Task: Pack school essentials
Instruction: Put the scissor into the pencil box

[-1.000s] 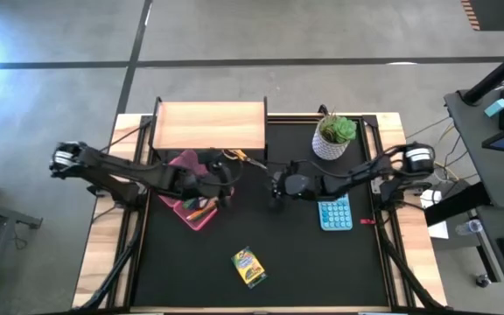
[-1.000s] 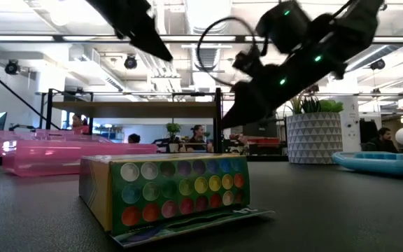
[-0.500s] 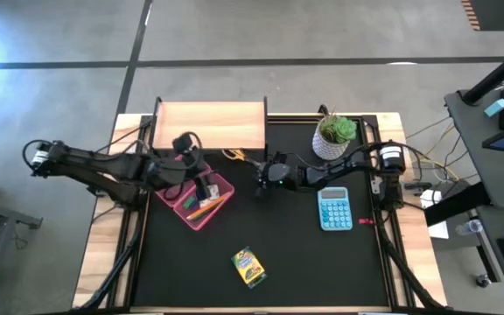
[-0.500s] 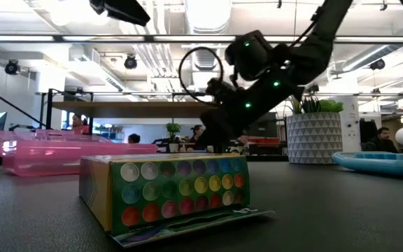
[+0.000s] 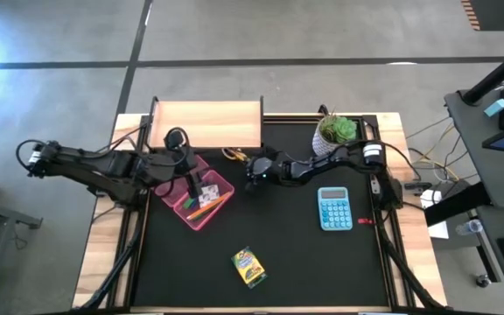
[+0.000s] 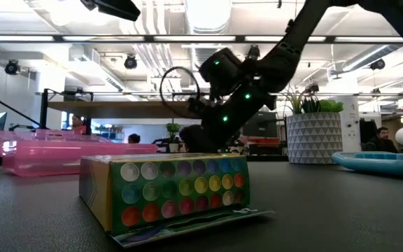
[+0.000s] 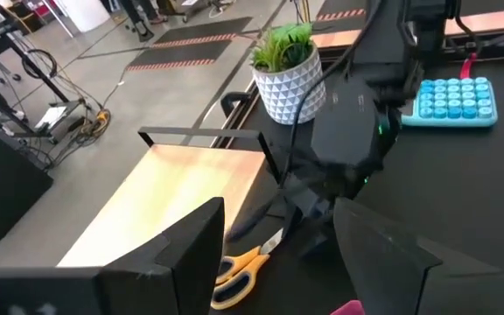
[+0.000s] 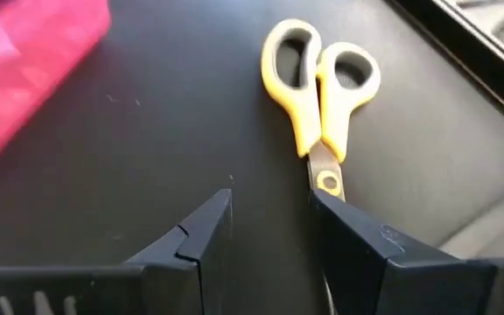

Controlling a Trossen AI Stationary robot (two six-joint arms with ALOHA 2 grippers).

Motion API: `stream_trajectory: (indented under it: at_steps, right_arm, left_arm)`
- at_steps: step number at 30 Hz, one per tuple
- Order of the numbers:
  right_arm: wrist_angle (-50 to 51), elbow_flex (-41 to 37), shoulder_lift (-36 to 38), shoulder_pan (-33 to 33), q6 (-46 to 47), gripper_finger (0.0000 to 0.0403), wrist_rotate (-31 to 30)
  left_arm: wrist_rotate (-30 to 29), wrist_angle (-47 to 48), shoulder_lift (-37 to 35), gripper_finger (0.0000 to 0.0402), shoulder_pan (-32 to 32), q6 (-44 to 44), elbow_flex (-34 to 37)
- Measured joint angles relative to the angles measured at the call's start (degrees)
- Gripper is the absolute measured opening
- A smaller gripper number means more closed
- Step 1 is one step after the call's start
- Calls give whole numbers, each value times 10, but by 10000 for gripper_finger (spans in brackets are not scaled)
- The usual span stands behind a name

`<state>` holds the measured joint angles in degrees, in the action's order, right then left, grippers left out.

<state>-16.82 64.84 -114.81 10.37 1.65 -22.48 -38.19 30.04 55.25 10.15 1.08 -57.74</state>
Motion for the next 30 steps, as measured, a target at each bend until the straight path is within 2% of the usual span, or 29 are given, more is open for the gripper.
stream_trajectory:
  at_steps: [3,8,17,21,24,27,30]
  right_arm:
    - [40,21,-13,0,18,145,-21]
    - [41,21,-17,-3,45,145,-25]
    - [71,16,0,-11,104,131,55]
    - [98,13,25,-24,92,126,71]
    - [162,13,63,-31,91,125,77]
    - [213,3,97,-32,93,125,58]
    - [201,-31,117,-36,94,125,38]
  left_arm:
    - [-2,2,-2,201,0,0,0]
    - [-2,11,-3,201,0,0,0]
    - [-2,12,-2,201,1,0,0]
    - [-2,11,-2,201,4,1,0]
    - [-2,11,-2,201,6,1,0]
    - [-2,11,-2,201,9,1,0]
    - [-2,11,-2,201,10,1,0]
